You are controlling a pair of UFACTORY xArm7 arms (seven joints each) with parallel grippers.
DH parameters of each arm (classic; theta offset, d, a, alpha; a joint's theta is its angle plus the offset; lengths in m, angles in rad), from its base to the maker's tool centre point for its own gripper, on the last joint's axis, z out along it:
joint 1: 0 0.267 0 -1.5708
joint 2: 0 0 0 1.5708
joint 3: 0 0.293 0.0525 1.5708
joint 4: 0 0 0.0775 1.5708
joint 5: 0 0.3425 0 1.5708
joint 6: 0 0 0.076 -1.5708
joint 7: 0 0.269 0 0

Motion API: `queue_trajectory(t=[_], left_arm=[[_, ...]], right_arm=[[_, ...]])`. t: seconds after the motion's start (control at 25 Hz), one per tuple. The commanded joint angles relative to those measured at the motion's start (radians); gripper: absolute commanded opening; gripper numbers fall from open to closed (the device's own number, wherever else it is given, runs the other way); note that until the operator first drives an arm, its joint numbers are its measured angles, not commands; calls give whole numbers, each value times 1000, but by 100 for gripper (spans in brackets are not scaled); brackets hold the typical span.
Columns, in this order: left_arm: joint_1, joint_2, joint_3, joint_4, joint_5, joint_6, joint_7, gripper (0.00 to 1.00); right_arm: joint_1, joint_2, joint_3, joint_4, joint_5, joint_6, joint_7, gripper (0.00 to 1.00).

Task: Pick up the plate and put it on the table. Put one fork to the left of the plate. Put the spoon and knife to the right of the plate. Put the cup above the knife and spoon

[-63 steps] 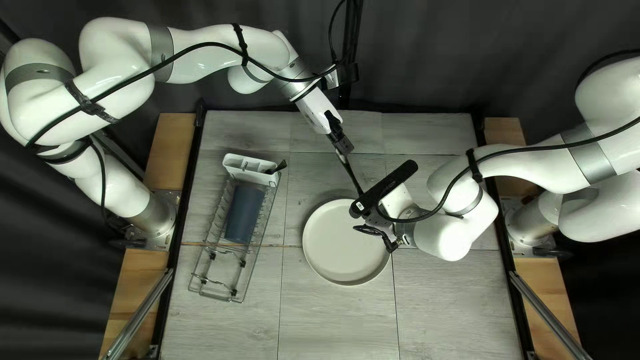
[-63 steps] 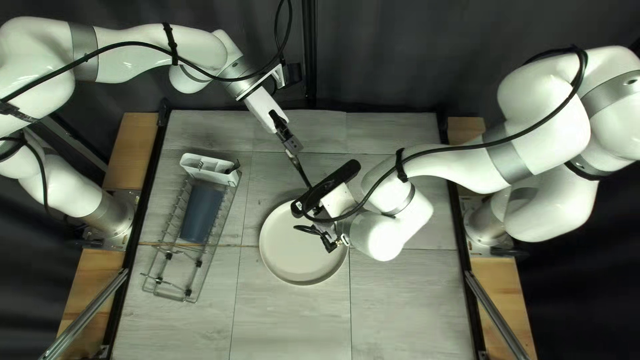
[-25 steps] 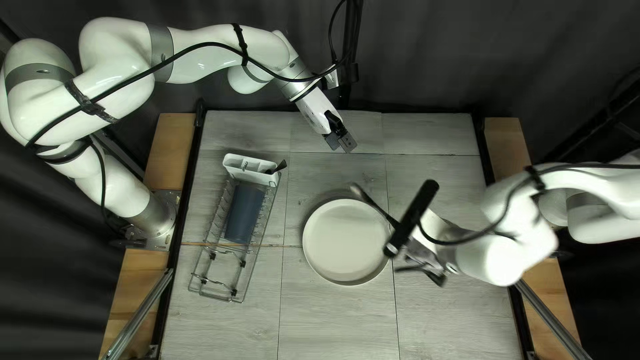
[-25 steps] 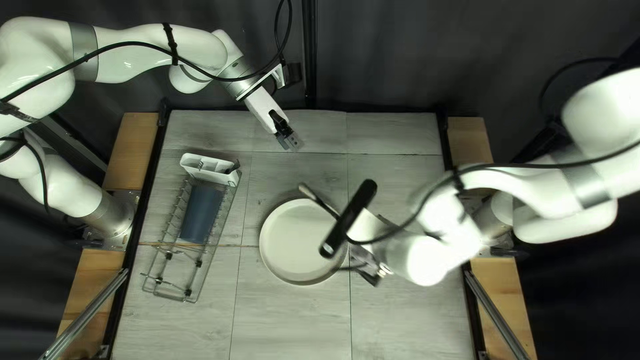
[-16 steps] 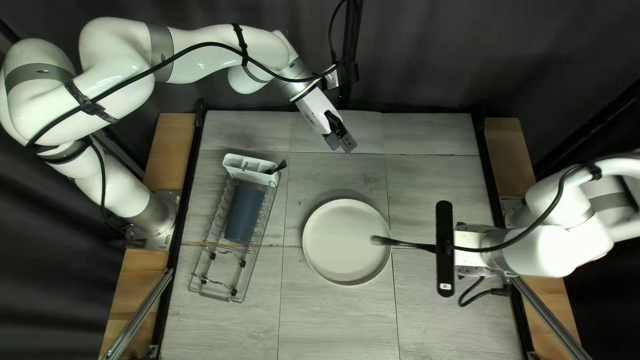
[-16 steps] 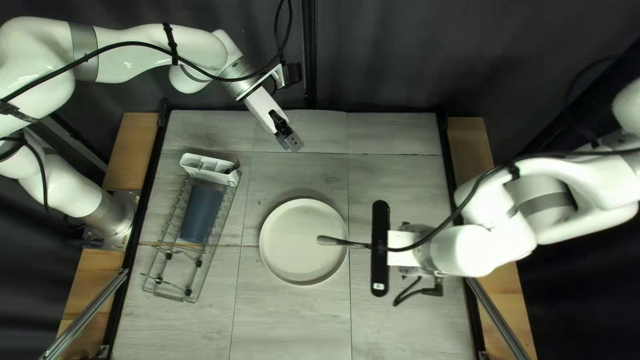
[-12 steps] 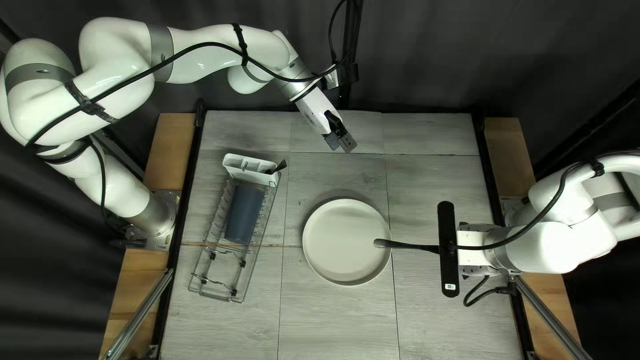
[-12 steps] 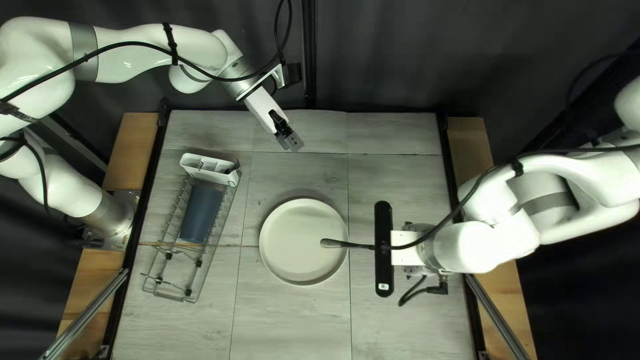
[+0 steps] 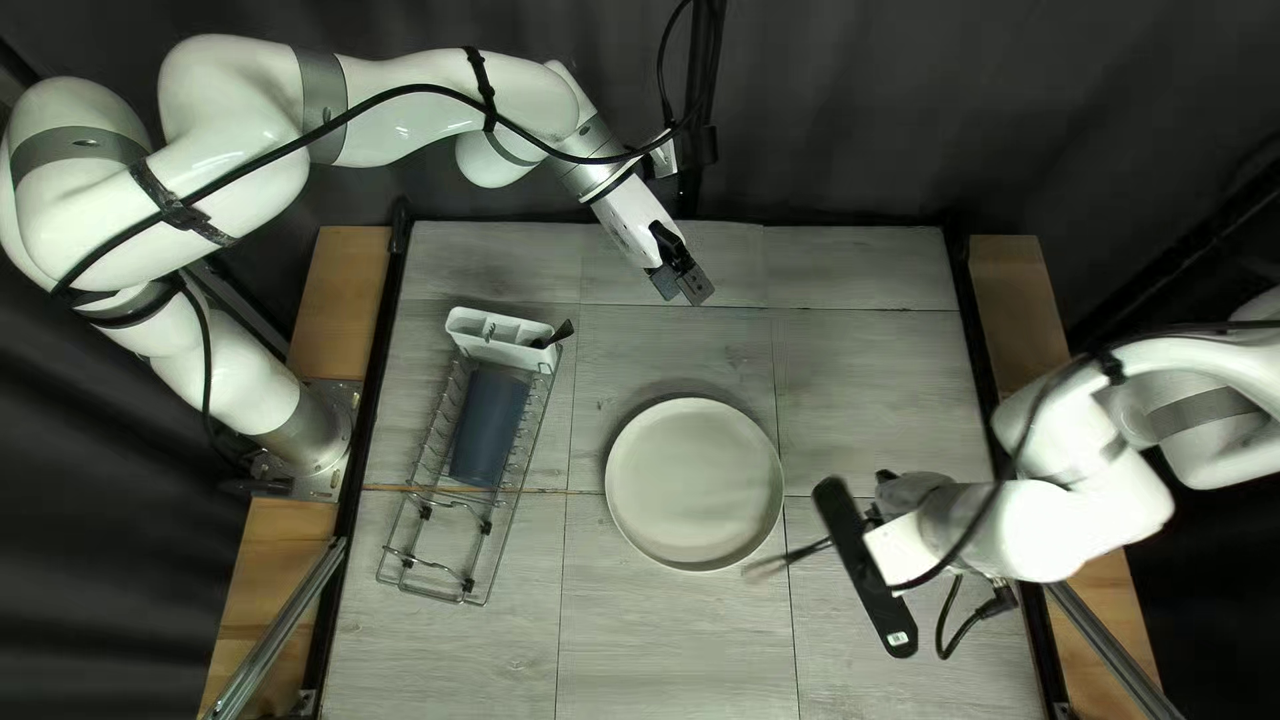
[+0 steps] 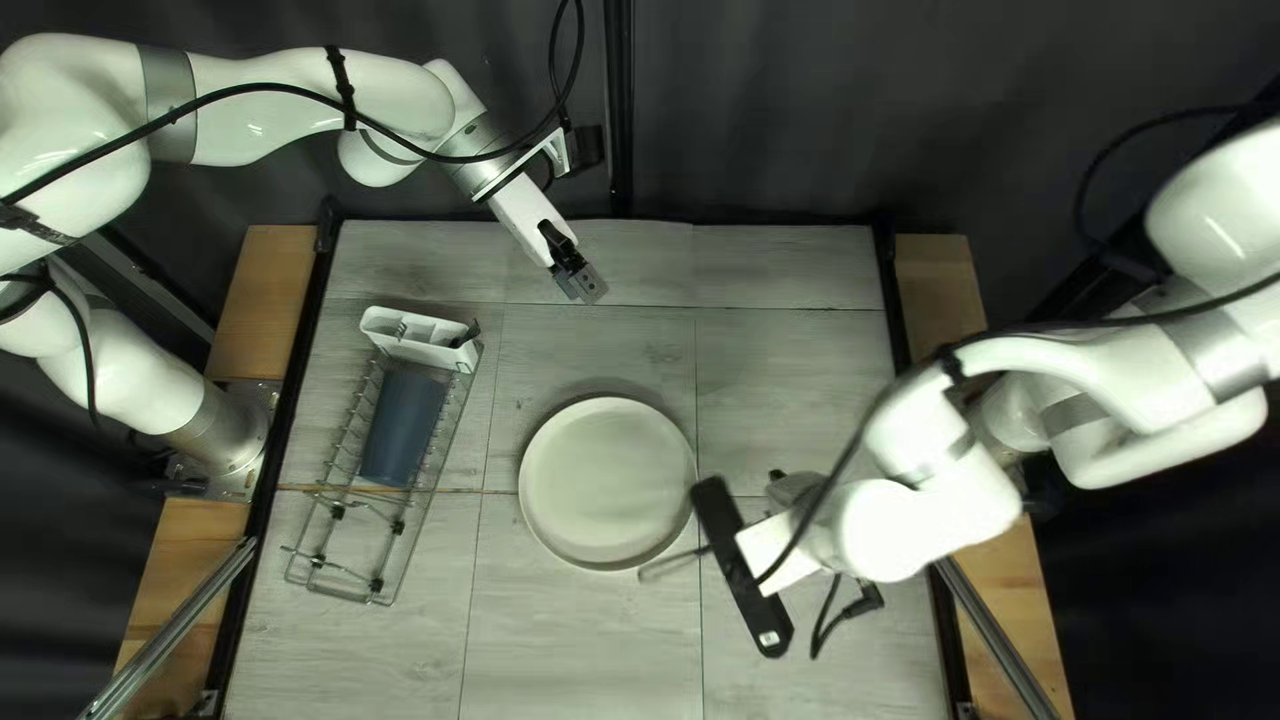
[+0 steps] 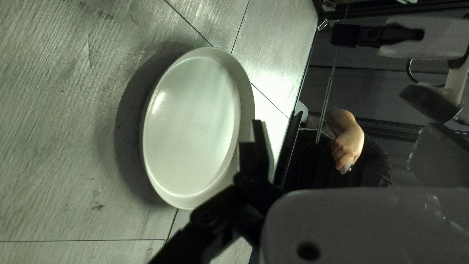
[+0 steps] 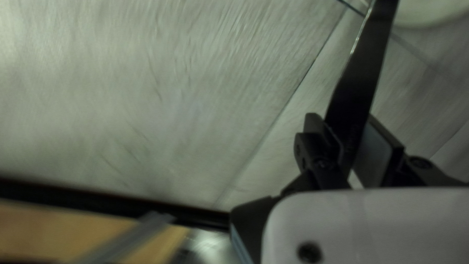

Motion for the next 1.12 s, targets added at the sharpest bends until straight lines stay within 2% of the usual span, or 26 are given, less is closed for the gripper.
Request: queue_trajectory(t=[0.04, 0.4, 0.6, 0.68, 0.8, 1.12], left_arm=[[0, 0, 0, 0, 0, 0, 0, 100], [0, 0, 0, 0, 0, 0, 0, 100], [0, 0, 0, 0, 0, 0, 0, 100], [0, 0, 0, 0, 0, 0, 0, 100], [0, 0, 0, 0, 0, 0, 0, 100], [0, 0, 0, 0, 0, 0, 0, 100]], right_arm=[[28, -7, -53, -15, 36, 0, -210, 0], [34, -8, -50, -26, 27, -7, -228, 0], [54, -75, -118, -106, 29, -66, -509, 0], [50, -47, -155, -109, 49, -91, -630, 0], [46, 0, -179, -88, 56, -97, -732, 0], [24, 61, -228, -102, -10, -156, -957, 0]])
